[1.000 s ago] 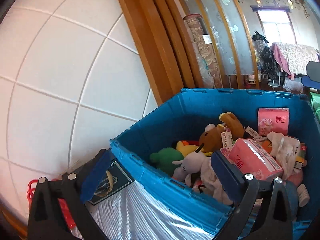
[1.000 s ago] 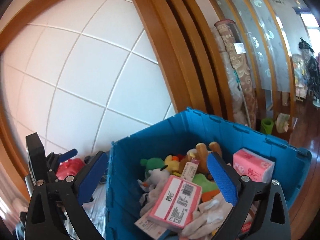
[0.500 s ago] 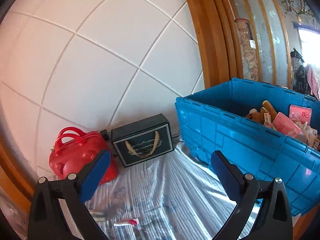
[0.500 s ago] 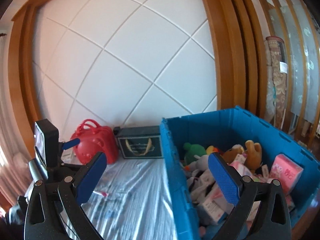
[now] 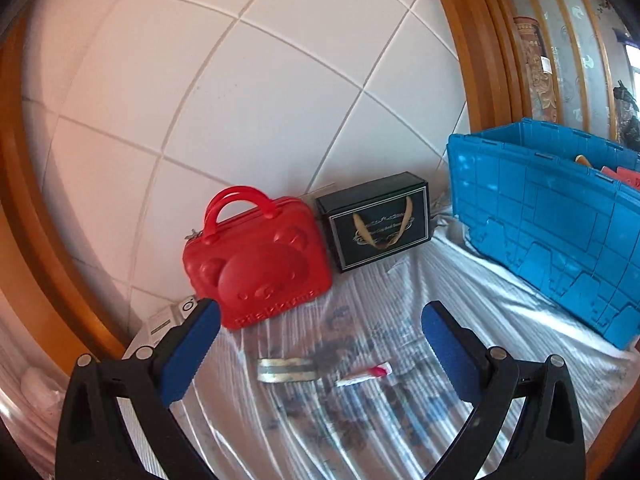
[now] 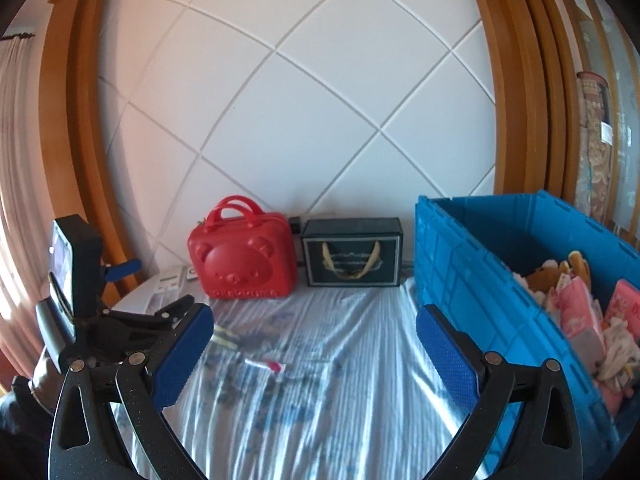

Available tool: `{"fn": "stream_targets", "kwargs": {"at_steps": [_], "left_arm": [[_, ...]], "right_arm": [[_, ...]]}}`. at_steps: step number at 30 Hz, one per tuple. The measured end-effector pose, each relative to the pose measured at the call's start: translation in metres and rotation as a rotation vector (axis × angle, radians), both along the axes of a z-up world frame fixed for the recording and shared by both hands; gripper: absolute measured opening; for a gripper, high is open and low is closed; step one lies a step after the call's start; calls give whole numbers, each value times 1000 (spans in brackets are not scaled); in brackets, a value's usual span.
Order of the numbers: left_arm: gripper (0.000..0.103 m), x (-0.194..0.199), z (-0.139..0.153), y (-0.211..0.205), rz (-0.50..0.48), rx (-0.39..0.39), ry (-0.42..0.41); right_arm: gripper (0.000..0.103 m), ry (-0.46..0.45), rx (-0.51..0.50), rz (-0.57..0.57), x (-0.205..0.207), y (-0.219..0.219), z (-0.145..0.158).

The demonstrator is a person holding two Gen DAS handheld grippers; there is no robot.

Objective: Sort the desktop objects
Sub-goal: 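Bring both open tools back over the tape roll and ointment tube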

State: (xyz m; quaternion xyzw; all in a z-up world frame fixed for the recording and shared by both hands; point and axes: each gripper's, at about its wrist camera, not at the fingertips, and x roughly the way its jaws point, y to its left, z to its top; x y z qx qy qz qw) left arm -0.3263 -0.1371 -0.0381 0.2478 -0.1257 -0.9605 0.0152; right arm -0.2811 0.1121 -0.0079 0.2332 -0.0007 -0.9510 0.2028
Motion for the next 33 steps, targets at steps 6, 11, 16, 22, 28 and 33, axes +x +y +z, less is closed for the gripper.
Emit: {"fn": "stream_targets", "kwargs": {"at_steps": [6,11,16,22,28,33], "left_arm": [[102,8,-30,-57,82,-10,-56],[102,10,-59,-91,160,-5,-99],[102,-11,-91,-112,223,35,-180],[102,-57,-126,-120,246,42,-259],[102,-105,-169,-130,266,80,-365],[102,-135,-193,-131,198,74,-411]], "right_arm": [[103,-117,34,82,-10,-45,-60],[103,-138,86,154,-26,-76,-108],[103,-197,241,282,-64,-119,-161],[102,-279,347,441,-106,-156,-212],[102,-330,396,555,-153,-185,-253],[89,-371,468,676,-188,-205,-287]]}}
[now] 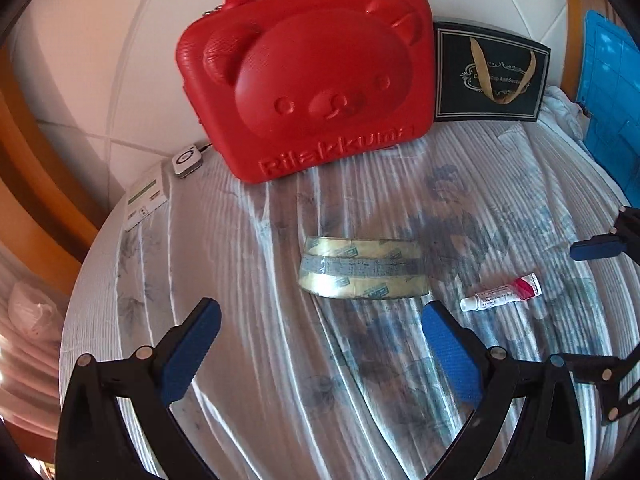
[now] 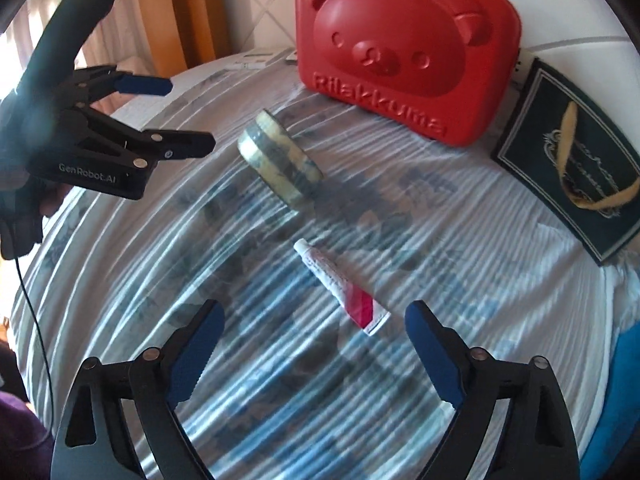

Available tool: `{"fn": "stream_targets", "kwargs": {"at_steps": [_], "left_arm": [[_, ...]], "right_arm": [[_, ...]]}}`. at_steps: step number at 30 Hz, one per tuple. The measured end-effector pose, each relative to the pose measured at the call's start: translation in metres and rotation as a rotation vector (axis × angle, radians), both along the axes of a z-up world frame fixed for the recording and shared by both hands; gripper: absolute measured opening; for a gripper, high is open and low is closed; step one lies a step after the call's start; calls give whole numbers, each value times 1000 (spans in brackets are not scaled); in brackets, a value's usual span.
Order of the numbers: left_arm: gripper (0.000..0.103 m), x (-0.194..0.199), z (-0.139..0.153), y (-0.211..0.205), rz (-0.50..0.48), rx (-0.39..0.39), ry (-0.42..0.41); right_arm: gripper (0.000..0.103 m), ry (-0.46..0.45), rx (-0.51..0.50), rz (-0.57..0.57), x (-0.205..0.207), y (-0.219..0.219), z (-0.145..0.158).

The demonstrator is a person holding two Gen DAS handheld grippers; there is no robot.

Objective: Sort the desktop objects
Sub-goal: 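Bring both open tools back over the tape roll and ointment tube, then grasp the clear tape roll with the left tool while the right grasps the pink-and-white tube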

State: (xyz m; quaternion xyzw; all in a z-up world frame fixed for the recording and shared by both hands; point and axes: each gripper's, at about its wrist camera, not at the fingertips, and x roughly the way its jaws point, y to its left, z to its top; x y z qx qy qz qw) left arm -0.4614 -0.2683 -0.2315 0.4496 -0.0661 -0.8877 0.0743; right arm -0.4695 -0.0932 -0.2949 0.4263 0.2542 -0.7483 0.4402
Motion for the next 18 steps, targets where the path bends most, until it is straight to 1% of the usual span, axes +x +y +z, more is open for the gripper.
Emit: {"fn": "stream_targets", "kwargs": {"at_steps": [2,3,5,6,7,9,11,13,15,16,17,18], "left_arm": [[102,-11,-8,-4,-100,28,-34],[102,-15,-11,-5,-159,27,-45],[102,-21,-17,-6,-277,-10,-62],[102,-22,-19,-7,-359,-17,-76],[102,-22,-22,-7,-430,-42,-88],[102,-24,-28,-6,-553,-123,-117],[102,-27,-29,-4,-673,-171,-127],[102,-33,-30,0,-766,-182,-140],[102,-43,-32,4,-840,-187,-150],[99,-49,-35,7,-870,-187,-158],[93,-56,-39,9,-894,-184,-169],[90,-63,-44,10,-911,-168,-189]], "right_arm": [[85,-18,45,56,-12,-8,-14],[83,-26,63,82,-18,-12,-20],[81,-33,97,130,-28,-18,-30],[81,-37,108,147,-32,-20,-33],[81,-48,116,165,-36,-23,-37],[79,-57,129,201,-40,-27,-42],[78,-54,148,242,-41,-31,-47],[74,-52,181,279,-43,-36,-53],[71,-61,176,297,-47,-39,-54],[70,-61,178,301,-50,-41,-54],[67,-61,179,303,-53,-43,-54],[63,-63,181,306,-55,-44,-53]]}}
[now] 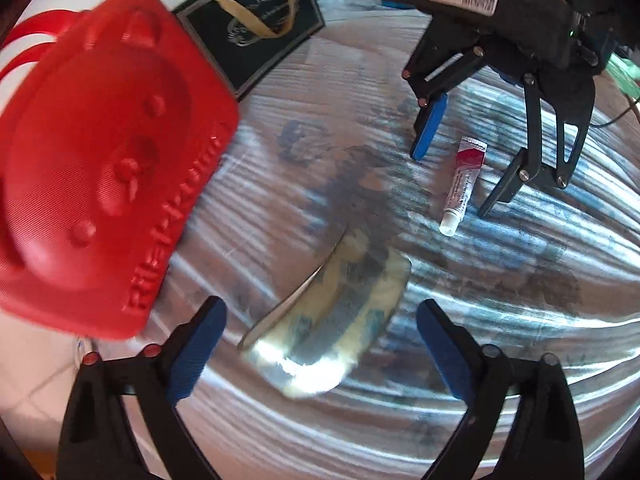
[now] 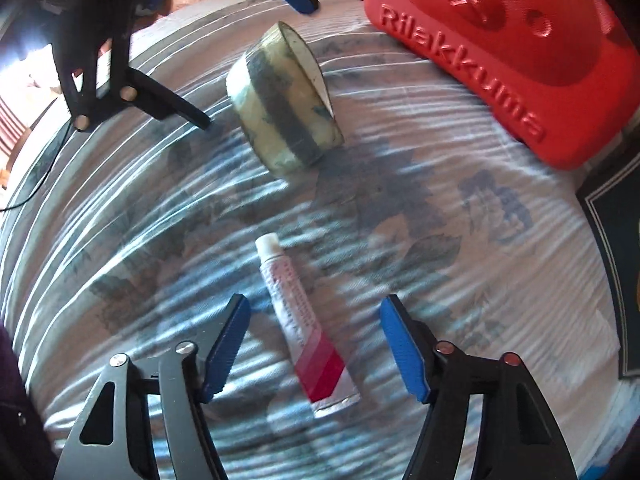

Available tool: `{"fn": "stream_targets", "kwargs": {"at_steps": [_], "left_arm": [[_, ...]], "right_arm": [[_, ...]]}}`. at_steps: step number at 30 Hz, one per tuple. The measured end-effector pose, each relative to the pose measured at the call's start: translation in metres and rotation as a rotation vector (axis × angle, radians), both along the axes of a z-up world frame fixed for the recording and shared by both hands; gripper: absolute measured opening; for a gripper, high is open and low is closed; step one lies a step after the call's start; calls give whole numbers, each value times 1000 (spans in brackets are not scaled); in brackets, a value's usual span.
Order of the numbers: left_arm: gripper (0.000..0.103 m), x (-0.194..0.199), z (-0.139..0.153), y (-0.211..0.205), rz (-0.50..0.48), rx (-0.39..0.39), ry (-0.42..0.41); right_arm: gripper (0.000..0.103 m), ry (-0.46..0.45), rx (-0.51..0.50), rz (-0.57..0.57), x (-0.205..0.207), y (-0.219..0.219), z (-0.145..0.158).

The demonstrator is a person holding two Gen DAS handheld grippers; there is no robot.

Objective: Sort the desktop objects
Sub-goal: 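Grasp the clear tape roll with the left tool while the right grasps the pink-and-white tube, then lift the tape roll and tube up toward the blue bin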

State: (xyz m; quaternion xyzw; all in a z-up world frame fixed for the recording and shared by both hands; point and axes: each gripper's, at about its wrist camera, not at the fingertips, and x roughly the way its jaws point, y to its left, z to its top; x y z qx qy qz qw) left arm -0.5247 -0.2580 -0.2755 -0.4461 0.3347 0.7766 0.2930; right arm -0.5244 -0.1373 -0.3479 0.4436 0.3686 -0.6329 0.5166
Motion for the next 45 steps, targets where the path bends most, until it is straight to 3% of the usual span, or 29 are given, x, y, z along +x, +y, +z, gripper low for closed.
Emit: {"fn": "stream_targets", "kwargs": {"at_steps": [2,5,9,14,20,25,28,33,40,45], "left_arm": [[70,-14,-11,2,-9,30,-89],[51,-19,-23,7,-10,55,-157],[47,-9,-23,7,43,92,-119],[8,3,-12,-3,213,221,-128],[8,29,-4,3,295,264,-129],[8,54,29,17,285,317,-103],[9,70,58,41,216,318,-58],[9,86,122,111,22,336,35],[9,106,230,260,-302,417,131],[9,113,291,368,-444,478,142]], "right_arm": [[52,-4,8,4,-4,-2,2],[17,-6,25,-12,-9,-1,5],[17,45,28,-21,8,3,5],[17,-7,-25,-118,20,14,8],[17,-47,-99,-271,31,32,28],[17,-54,-215,-416,36,55,69],[17,-30,-285,-514,48,79,97],[17,87,-414,-691,77,140,168],[17,384,-532,-931,145,267,286],[17,562,-544,-1084,179,361,353]]}}
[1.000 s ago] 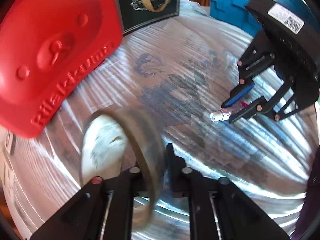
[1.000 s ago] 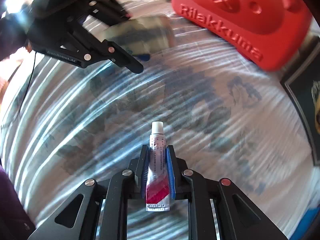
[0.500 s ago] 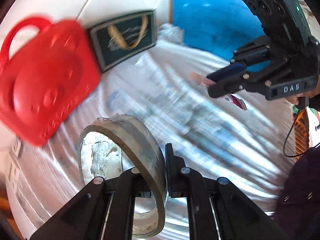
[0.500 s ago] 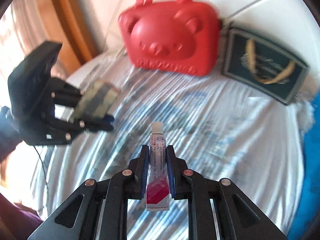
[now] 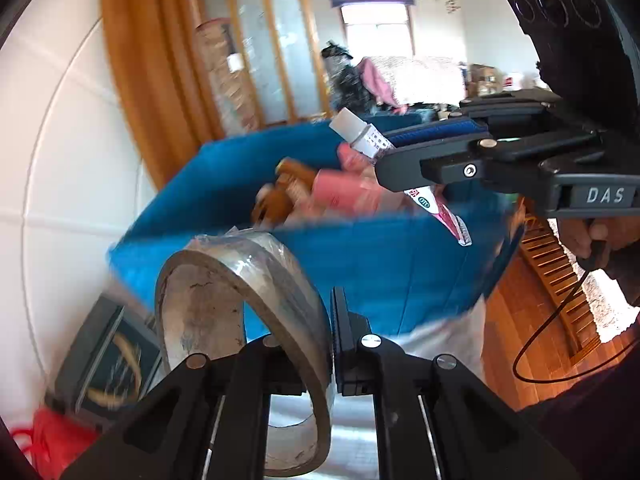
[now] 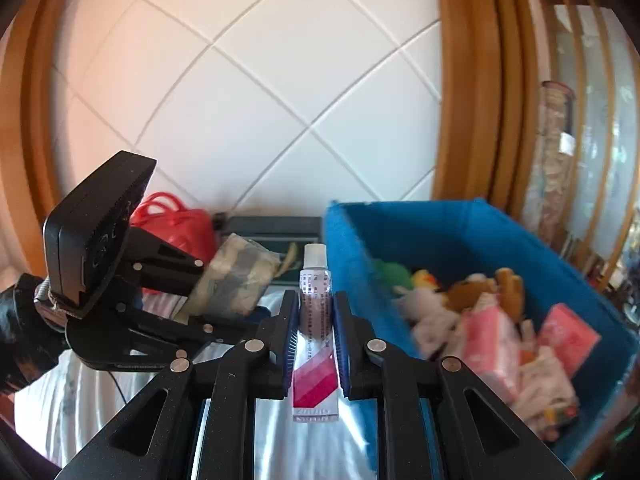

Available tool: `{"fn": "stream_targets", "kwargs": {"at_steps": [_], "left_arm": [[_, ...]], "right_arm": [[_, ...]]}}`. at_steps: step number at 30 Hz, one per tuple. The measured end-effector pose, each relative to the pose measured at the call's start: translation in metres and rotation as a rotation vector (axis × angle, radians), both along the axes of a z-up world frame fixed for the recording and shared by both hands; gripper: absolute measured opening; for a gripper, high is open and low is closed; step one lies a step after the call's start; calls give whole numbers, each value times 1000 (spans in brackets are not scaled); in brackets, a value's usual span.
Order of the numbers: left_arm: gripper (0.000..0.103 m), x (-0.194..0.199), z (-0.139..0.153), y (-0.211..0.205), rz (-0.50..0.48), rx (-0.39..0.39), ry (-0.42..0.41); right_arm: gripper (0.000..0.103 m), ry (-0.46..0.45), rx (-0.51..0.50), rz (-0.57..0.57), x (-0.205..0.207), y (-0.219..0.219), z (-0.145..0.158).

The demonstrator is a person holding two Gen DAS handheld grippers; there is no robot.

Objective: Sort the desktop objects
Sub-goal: 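Lift the tape roll and tube up toward the blue bin, then open both tools over the blue bin to drop the items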

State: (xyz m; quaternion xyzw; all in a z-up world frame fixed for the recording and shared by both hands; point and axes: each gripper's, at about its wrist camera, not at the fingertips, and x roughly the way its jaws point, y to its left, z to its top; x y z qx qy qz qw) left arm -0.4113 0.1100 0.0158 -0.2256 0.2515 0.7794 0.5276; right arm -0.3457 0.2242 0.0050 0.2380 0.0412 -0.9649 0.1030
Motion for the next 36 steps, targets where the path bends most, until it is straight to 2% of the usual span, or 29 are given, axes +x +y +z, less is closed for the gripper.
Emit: {"fn": "stream_targets", "kwargs": {"at_steps": [4,5,6,7,8,9,11,13,16,17,20,22,25,29,33,36], "left_arm": [[9,-6,31,81,-54,27,-10],[12,-9,35,103,-48,12,-6],[17,-11,39,122,-28,-8,15],[34,-14,41,141,0,-38,39],[56,-19,41,159,26,-77,45],[59,-24,42,172,43,-107,25],[63,-31,46,187,99,-123,15],[65,-32,50,191,143,-111,36],[66,-31,57,185,247,-49,96],[66,-29,58,183,279,-41,108],[66,-22,54,185,390,-53,198],[66,-15,46,181,441,-31,232],[66,3,38,159,515,53,220],[66,34,22,131,672,145,222],[66,61,7,110,759,158,207],[66,90,2,89,774,177,201]], "right_arm": [[17,9,4,-127,-3,73,25],[17,5,-6,-156,-8,92,29],[18,-5,-12,-194,-15,109,32],[20,-18,-20,-236,-21,128,37],[33,-24,-34,-276,-26,145,39],[64,-31,-42,-309,-31,160,40],[91,-21,-56,-349,-31,181,43],[92,-11,-85,-339,-26,195,47],[96,10,-108,-330,-14,203,46],[99,12,-109,-327,-12,204,44],[100,27,-134,-319,-6,201,41],[101,55,-145,-325,-2,205,40],[103,99,-138,-337,9,199,37],[103,128,-142,-334,30,188,32],[103,123,-138,-351,56,175,27],[103,111,-146,-369,85,163,22]]}}
